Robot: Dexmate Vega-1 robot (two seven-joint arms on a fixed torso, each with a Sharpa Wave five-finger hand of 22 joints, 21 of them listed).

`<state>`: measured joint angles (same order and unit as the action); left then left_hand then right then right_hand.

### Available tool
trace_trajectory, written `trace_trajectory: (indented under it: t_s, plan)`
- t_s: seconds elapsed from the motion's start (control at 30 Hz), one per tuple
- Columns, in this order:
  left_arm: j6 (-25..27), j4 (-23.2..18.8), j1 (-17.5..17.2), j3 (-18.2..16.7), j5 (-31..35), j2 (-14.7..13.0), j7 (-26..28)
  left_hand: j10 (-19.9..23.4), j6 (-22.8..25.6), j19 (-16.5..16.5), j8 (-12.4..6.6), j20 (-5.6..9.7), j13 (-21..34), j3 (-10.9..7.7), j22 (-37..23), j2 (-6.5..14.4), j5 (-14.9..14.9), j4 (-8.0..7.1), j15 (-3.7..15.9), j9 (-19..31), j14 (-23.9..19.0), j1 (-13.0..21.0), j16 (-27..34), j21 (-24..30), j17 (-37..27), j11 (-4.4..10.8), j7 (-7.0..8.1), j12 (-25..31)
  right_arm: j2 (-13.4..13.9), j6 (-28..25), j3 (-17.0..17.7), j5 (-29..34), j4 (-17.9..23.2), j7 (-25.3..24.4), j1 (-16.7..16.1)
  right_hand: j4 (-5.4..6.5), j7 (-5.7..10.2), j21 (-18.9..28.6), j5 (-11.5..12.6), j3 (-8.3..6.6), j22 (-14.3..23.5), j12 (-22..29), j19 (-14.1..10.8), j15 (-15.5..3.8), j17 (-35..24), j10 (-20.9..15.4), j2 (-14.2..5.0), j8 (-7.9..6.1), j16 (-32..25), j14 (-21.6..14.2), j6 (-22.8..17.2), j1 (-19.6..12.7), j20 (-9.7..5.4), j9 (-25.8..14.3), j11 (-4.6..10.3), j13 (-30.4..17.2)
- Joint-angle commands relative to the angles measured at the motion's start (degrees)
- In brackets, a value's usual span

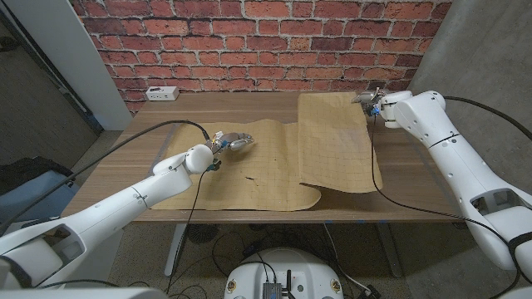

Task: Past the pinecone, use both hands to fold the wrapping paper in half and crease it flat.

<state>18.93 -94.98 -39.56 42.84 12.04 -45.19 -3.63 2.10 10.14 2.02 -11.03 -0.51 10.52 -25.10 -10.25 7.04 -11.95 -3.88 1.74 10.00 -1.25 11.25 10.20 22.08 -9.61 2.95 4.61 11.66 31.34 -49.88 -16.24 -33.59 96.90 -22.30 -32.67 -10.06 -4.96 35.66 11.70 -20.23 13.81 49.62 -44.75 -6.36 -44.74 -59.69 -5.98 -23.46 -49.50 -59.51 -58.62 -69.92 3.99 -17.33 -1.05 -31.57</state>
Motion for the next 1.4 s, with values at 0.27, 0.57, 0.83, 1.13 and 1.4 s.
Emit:
trace_trajectory:
  t_s: [0.27,0.57,0.83,1.13,1.4]
  plan:
    - [-1.7,0.5,-0.8,-0.6,-0.4,-0.2,0.6,0.1,-0.2,1.6,0.21,-1.22,0.1,-0.03,-0.3,0.1,0.0,-0.35,0.97,0.3,-0.1,-0.5,0.2,-0.1,-0.2,0.12,-0.06,0.1,2.9,7.5,1.1,-16.7,-2.4,11.7,-0.3,0.18,-2.22,1.7,0.6,-0.73,0.5,0.4,-0.9,-0.26,-0.6,0.1,-0.10,-0.38,-0.5,-0.8,-1.6,-1.2,-0.28,-1.1,-0.60,-0.3]
    - [-2.0,0.4,-1.1,-0.7,-0.4,-0.4,0.7,0.1,0.1,1.7,0.16,-1.21,0.1,-0.05,-0.3,0.1,0.0,-0.37,1.02,0.3,-0.2,-0.6,0.2,-0.2,-0.2,0.03,-0.13,0.0,4.0,9.1,-1.5,-19.6,-2.1,13.6,1.1,0.30,-2.30,2.4,0.5,-0.36,0.5,0.3,-0.6,-0.13,-0.4,0.4,-0.34,-0.30,-0.7,-0.7,-1.3,-1.5,-0.31,-1.7,-0.89,-0.1]
    - [-2.1,0.2,-1.5,-0.9,-0.5,-0.4,0.9,0.1,0.2,1.8,0.16,-1.19,0.1,-0.07,-0.3,0.0,-0.1,-0.39,1.00,0.3,-0.2,-0.6,0.2,-0.3,-0.1,0.01,-0.32,0.0,2.0,10.9,-1.9,-24.4,-6.5,17.0,2.6,0.47,-2.56,3.3,0.4,-0.01,0.4,0.3,-1.0,-0.05,-0.2,1.0,-0.81,-0.05,-0.8,-0.2,-0.6,-1.8,-0.51,-2.3,-0.98,-0.4]
    - [-1.8,-0.3,-2.2,-1.3,-0.6,-0.6,1.5,0.2,0.3,1.8,0.18,-1.20,0.1,-0.09,-0.3,0.0,-0.1,-0.41,1.01,0.3,-0.2,-0.7,0.1,-0.4,-0.1,0.11,-0.33,0.0,-1.2,12.4,-3.1,-27.9,-11.6,18.7,4.7,0.57,-2.89,4.5,0.0,0.33,0.2,0.0,-1.7,-0.10,0.0,1.6,-1.42,0.12,-1.0,0.2,0.0,-2.2,-0.73,-3.1,-1.34,-0.3]
    - [-2.0,-0.5,-2.8,-1.7,-1.0,-0.6,2.3,0.2,0.2,1.9,0.22,-1.21,0.1,-0.11,-0.3,0.0,-0.1,-0.43,1.05,0.3,-0.3,-0.7,0.1,-0.5,-0.1,0.06,-0.32,0.0,-3.8,13.9,-4.1,-28.5,-14.3,16.7,5.7,0.75,-2.72,6.1,-0.2,0.60,0.1,-0.4,-2.9,-0.54,1.2,1.7,-1.99,0.24,-0.7,-0.3,0.3,-2.5,-1.73,-3.8,-1.20,0.5]
